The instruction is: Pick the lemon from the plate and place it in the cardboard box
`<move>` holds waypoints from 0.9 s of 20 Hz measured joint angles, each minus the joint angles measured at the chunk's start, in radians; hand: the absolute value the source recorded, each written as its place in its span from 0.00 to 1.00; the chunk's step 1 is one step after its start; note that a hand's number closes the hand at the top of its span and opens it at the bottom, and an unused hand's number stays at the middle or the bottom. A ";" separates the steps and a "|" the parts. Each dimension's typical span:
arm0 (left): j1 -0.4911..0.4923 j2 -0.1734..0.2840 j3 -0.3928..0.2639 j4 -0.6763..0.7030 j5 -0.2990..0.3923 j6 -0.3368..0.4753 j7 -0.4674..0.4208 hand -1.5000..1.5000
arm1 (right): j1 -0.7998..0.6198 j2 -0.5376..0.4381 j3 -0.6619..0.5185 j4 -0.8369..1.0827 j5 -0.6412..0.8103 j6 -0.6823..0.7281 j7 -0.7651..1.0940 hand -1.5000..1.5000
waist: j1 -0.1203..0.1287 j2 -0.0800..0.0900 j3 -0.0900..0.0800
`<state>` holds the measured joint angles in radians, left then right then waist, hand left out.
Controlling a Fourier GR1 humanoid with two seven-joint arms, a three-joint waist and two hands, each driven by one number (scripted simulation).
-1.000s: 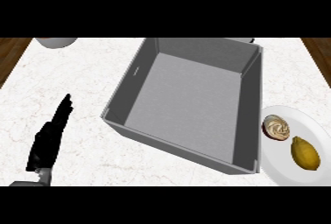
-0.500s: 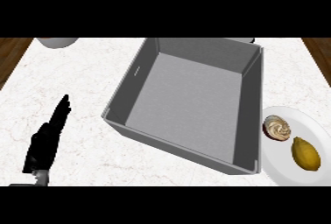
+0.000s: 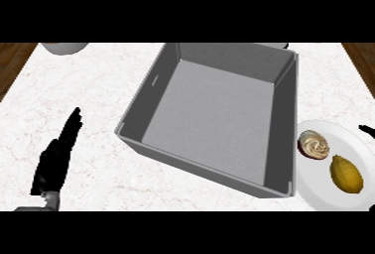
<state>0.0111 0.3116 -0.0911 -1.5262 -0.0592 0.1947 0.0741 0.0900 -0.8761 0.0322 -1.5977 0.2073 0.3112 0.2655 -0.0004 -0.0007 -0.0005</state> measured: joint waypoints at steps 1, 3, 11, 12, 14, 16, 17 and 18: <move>0.005 0.006 0.007 -0.020 0.003 -0.011 0.014 0.50 | -0.003 0.008 -0.003 0.005 0.015 0.009 0.003 0.00 | 0.001 0.000 0.000; -0.017 0.010 0.027 -0.006 0.005 -0.030 0.021 0.50 | -0.003 0.033 -0.003 0.021 0.049 0.018 0.005 0.00 | 0.000 0.000 0.000; 0.000 -0.029 0.048 -0.027 -0.035 -0.053 0.023 0.50 | 0.007 0.134 -0.038 0.046 0.171 0.051 -0.015 0.00 | 0.000 0.000 0.001; 0.006 -0.032 0.053 -0.032 -0.041 -0.056 0.023 0.50 | 0.006 0.143 -0.048 0.055 0.186 0.057 -0.030 0.00 | 0.000 0.000 0.001; -0.002 -0.044 0.061 -0.009 -0.051 -0.063 0.006 0.50 | 0.020 0.169 -0.061 0.037 0.211 0.066 -0.032 0.00 | -0.001 0.000 0.000; 0.003 -0.054 0.069 -0.012 -0.056 -0.072 0.002 0.50 | 0.011 0.190 -0.078 0.052 0.236 0.076 -0.043 0.00 | -0.001 0.000 0.001; -0.008 -0.050 0.081 -0.005 -0.054 -0.083 0.003 0.50 | 0.008 0.207 -0.076 0.050 0.252 0.075 -0.038 0.00 | -0.001 0.000 0.000; -0.008 -0.052 0.089 0.008 -0.052 -0.092 -0.011 0.50 | 0.009 0.222 -0.079 0.052 0.267 0.074 -0.042 0.00 | -0.001 0.000 0.000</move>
<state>0.0027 0.2593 -0.0021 -1.5185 -0.1115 0.1024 0.0632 0.0991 -0.6544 -0.0468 -1.5460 0.4741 0.3850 0.2230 -0.0012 -0.0006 -0.0001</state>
